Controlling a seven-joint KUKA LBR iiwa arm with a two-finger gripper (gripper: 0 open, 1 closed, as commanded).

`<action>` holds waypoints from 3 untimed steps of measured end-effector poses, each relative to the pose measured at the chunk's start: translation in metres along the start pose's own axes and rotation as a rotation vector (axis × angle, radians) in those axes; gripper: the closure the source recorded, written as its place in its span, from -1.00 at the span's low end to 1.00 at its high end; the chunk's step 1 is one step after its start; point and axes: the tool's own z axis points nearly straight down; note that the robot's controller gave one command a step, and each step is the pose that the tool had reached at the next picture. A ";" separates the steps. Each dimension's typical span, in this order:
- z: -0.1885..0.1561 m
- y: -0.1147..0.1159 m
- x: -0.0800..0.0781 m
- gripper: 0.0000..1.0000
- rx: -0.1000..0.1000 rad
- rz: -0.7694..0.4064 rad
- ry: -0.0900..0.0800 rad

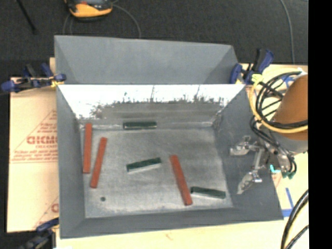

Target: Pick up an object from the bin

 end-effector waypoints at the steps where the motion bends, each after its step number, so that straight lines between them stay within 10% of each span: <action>1: -0.004 0.000 -0.002 -1.00 0.002 -0.004 -0.007; 2: 0.046 -0.003 -0.002 -1.00 0.004 -0.080 -0.012; 3: 0.111 0.000 -0.006 1.00 0.001 -0.071 -0.007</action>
Offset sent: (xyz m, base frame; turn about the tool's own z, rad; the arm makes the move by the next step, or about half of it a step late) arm -0.0023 -0.0067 -0.1293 -0.2036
